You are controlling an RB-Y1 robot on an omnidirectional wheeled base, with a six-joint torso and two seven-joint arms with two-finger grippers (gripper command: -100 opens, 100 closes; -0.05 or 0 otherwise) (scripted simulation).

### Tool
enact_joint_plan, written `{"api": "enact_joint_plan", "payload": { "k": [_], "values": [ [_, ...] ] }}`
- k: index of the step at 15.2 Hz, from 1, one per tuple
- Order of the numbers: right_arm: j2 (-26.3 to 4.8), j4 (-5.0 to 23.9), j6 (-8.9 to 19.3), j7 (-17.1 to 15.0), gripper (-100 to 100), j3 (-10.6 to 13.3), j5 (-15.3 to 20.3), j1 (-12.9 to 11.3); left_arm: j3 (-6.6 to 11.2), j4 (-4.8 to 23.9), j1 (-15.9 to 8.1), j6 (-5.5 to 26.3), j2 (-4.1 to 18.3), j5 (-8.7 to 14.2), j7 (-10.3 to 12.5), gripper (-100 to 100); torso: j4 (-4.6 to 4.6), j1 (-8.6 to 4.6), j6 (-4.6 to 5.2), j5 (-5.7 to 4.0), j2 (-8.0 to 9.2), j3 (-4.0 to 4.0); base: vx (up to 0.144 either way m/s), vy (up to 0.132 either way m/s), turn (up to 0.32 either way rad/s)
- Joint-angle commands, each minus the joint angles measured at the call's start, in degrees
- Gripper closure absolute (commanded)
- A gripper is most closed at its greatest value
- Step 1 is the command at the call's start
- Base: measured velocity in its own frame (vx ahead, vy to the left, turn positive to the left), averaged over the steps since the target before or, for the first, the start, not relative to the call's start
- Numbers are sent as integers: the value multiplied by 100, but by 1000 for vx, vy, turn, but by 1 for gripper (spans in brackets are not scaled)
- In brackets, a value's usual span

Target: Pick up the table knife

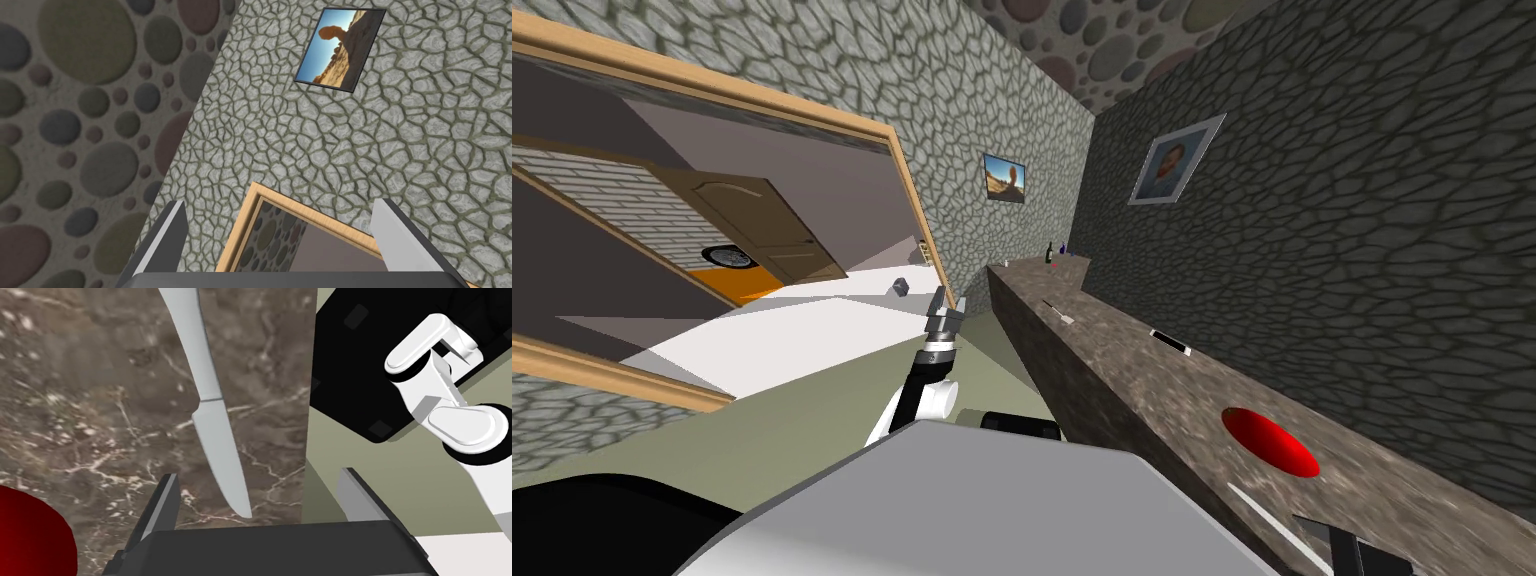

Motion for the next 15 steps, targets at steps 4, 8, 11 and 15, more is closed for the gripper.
{"api": "enact_joint_plan", "payload": {
  "k": [4,8,11,15],
  "values": [
    [-386,315,-90,4,-100,114,436,342,0,0,0,0,0,0,0,0,-1,-1,-2,-1,-2,-1,28,-4,194],
    [-435,370,-108,11,-100,154,503,384,0,0,0,0,0,0,0,0,2,5,1,2,9,5,10,0,55],
    [-202,401,54,96,-100,409,578,287,0,0,0,0,0,0,0,0,3,0,3,-1,10,6,21,-16,87],
    [-87,445,114,139,100,571,612,177,1,0,0,0,0,0,0,0,2,-6,4,-2,7,4,22,-22,54]
  ]
}}
